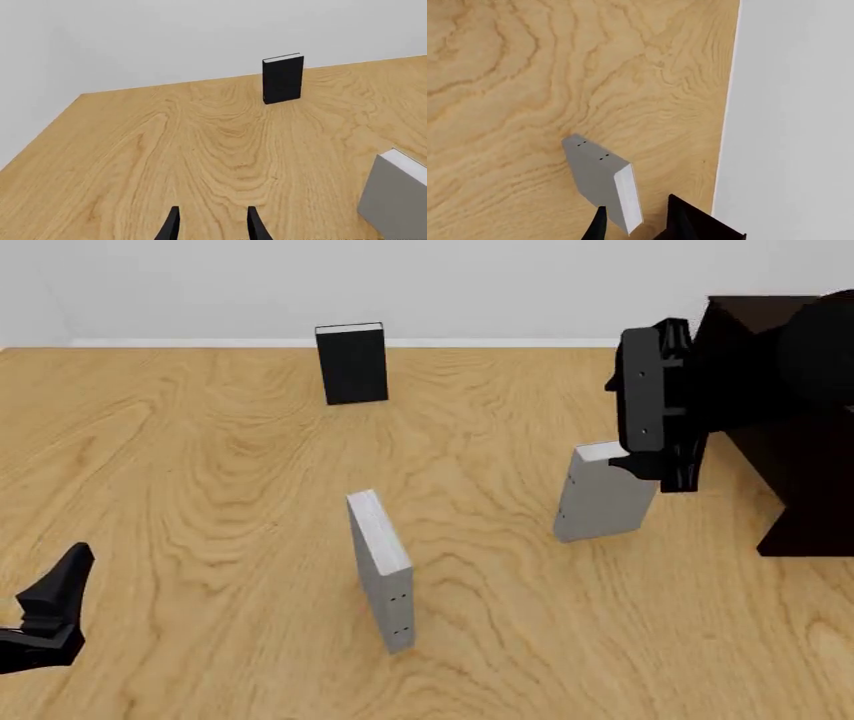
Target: Pick up the book on the right and place it on the cabinet shelf.
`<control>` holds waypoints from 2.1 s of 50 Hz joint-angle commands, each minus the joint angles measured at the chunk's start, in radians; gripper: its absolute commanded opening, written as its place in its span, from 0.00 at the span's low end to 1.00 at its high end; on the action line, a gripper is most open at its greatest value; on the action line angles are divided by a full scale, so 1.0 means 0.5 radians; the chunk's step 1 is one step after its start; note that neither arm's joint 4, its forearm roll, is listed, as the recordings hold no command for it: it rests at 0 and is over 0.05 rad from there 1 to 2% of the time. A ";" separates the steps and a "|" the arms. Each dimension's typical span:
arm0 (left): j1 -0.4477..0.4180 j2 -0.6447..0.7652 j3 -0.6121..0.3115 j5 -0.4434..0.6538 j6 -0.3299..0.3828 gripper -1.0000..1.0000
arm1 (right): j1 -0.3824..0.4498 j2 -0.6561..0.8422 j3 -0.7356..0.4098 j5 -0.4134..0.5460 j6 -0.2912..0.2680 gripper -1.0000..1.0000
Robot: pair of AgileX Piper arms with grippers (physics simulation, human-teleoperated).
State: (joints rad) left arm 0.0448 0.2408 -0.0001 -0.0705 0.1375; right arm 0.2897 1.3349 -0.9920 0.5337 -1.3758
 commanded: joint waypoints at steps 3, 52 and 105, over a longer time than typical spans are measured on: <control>0.003 0.040 0.000 -0.027 0.021 1.00 | 0.008 0.107 -0.003 -0.026 -0.011 1.00; 0.016 0.183 0.000 -0.114 0.049 1.00 | -0.076 0.337 0.098 -0.199 -0.076 1.00; -0.020 0.730 0.000 -0.559 0.066 1.00 | -0.045 0.533 -0.083 -0.112 -0.004 1.00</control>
State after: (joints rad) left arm 0.0394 0.5643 0.0000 -0.3174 0.1696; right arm 0.2579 1.5808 -1.0262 0.4764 -1.3887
